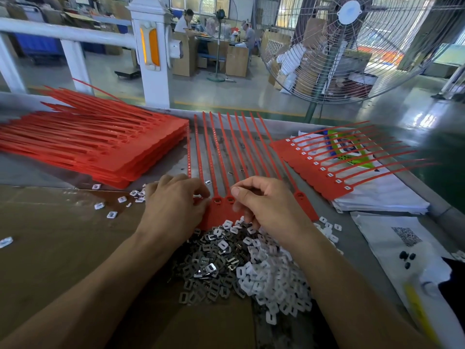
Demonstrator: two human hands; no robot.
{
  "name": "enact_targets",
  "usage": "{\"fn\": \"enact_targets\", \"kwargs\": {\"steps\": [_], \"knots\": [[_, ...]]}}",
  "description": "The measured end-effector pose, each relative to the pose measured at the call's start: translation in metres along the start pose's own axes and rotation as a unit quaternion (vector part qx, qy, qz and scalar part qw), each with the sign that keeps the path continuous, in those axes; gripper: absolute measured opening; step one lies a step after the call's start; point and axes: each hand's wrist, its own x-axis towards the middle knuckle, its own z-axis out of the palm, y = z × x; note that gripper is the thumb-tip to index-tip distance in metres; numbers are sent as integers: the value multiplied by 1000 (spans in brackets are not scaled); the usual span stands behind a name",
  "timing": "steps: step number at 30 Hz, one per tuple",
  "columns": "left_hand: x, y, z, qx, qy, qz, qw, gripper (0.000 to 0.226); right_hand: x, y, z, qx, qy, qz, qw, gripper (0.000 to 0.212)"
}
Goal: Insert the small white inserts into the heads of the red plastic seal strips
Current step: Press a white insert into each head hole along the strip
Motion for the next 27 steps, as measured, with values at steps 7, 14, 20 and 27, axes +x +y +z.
{"fn": "enact_targets", "kwargs": {"steps": [7,14,20,27], "knots": [[1,-4,-1,-11,-7,-12,1000,8,-1,1,-2,-12,-1,-5,1000,11],[1,-5,-5,7,-5,-5,1000,7,-1,2,-3,-16,2,-8,1000,10],[-1,-5,-8,18,-24,4,1000,16,0,3,-3,-14,5,-10,1000,11],[-4,-4,-14,58,-75,37,995,29,0,5,-2,-19,0,-7,1000,11]]}}
